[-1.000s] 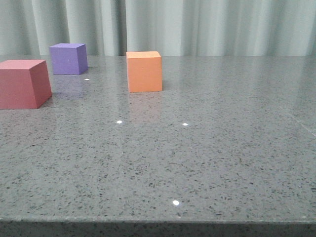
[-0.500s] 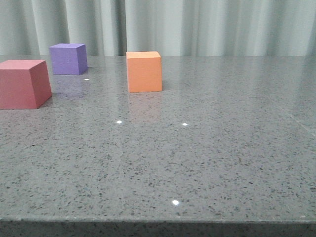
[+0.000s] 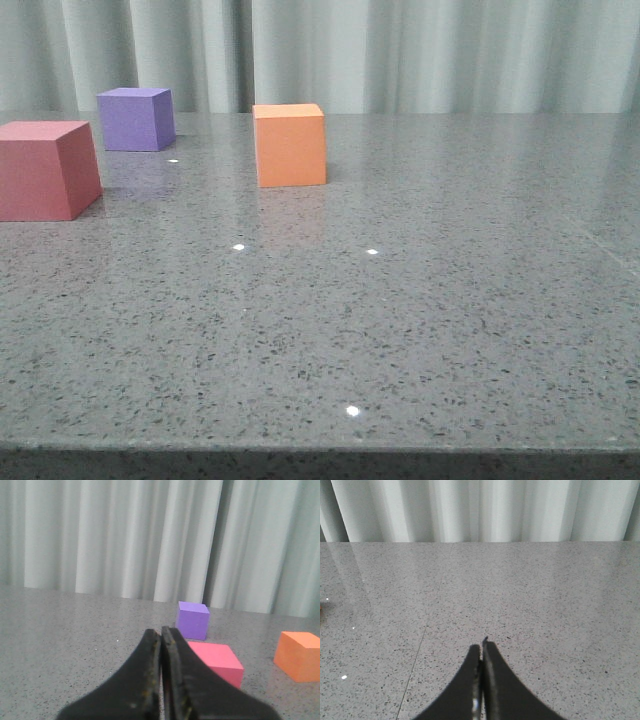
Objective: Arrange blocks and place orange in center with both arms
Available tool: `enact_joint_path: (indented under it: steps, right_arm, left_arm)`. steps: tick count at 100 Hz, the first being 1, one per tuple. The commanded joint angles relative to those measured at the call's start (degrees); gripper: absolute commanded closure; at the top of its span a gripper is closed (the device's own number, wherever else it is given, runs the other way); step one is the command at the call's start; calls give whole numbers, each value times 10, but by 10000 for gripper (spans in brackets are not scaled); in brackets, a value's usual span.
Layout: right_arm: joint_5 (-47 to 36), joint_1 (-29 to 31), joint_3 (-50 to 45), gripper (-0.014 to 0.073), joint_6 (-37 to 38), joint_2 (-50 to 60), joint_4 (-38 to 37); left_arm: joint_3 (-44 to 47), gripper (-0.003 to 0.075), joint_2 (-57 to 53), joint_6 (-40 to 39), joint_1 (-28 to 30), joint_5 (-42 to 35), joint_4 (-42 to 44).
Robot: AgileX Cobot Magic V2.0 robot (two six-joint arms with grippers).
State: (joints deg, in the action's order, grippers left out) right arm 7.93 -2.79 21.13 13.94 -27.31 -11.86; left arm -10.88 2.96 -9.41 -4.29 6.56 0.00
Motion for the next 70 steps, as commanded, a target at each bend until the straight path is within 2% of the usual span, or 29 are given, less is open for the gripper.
enact_joint_path:
  steps: [1,11,32,46,70]
  right_arm:
    - [-45,4,16,662,-4,0,-11]
    - [-45,4,16,662,-4,0,-11]
    - [-45,4,16,662,-4,0,-11]
    - [-45,4,16,662,-4,0,-11]
    - [-45,4,16,662,-4,0,-11]
  left_arm:
    - [-92,741,51,-2,1,50,-10]
    - [-188,741,128,-2,1,160,-6]
    - [-382,741,292,-2,1,344,4]
    - [-450,741,368,-2,1,365,23]
    - [-462,741,438,-2,1,363,23]
